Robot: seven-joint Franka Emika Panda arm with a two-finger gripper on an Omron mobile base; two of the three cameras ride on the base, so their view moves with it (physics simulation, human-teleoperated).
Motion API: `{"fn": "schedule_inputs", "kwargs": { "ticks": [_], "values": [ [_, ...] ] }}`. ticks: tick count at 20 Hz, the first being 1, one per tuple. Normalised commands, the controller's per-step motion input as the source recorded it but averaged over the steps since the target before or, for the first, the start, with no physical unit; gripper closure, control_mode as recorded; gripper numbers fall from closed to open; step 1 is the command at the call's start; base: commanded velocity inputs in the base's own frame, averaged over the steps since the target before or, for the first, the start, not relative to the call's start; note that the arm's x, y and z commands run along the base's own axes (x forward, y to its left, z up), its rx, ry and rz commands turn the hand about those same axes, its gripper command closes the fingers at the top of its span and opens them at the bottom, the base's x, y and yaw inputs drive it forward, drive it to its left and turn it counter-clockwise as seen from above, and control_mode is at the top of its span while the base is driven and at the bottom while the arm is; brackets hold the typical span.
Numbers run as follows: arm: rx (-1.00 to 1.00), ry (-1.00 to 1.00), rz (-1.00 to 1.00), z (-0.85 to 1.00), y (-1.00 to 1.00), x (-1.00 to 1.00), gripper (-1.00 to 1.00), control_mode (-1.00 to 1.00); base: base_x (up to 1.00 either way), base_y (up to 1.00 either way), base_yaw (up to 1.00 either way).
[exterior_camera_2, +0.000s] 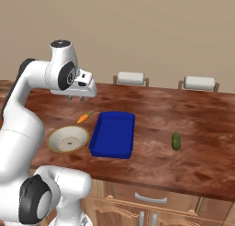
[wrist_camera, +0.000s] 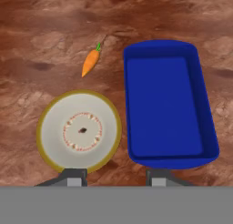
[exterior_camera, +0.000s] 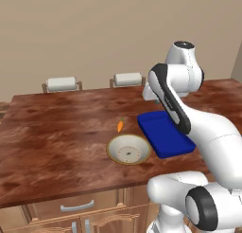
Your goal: Place the two vegetables and bowl onto the tray for setting up a vegetable dip station.
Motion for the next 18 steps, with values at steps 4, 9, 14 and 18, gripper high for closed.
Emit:
{"fn": "schedule_inputs", "kwargs": {
  "ticks": [4, 9, 14, 18],
  "values": [
    [0.00, 0.00, 0.00, 0.00, 0.00, -0.04, -1.00, -1.00, 0.00, 0.00, 0.00],
    [0.00, 0.00, 0.00, -0.05, 0.08, -0.14, -1.00, -1.00, 0.00, 0.00, 0.00],
    [-0.02, 0.00, 0.01, -0.05, 0.25, -0.07, -1.00, -1.00, 0.00, 0.00, 0.00],
    [-0.02, 0.00, 0.01, -0.04, 0.26, 0.00, -1.00, -1.00, 0.00, 0.00, 0.00]
  ]
}}
